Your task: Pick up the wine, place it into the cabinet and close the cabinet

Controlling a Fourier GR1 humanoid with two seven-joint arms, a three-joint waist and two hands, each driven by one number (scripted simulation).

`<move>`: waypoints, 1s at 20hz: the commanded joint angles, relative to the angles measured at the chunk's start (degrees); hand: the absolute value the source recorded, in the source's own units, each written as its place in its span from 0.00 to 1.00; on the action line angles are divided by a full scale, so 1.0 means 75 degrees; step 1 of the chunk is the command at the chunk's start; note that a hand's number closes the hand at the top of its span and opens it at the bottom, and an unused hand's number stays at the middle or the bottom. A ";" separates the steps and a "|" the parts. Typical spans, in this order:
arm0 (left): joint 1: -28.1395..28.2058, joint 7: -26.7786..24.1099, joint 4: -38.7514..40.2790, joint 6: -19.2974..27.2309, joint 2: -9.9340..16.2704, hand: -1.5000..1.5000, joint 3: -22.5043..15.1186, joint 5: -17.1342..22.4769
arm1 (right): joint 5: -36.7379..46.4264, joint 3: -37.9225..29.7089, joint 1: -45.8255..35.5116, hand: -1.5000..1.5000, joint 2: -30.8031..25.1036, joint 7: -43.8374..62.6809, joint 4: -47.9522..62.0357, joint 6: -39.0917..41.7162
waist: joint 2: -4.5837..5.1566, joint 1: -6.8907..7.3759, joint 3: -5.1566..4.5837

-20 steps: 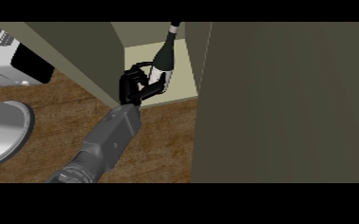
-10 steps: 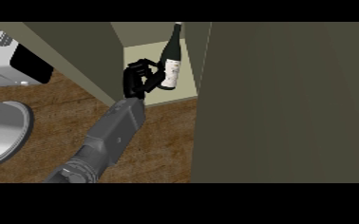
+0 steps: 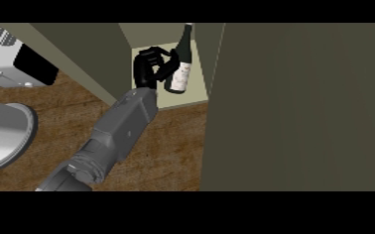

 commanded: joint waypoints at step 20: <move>-0.0941 0.0689 0.0911 0.1083 0.0445 1.00 -0.0674 -0.0758 | -0.0140 -0.0275 0.0221 0.00 -0.0135 -0.0162 -0.0071 0.0215 | 0.0092 0.0257 0.0016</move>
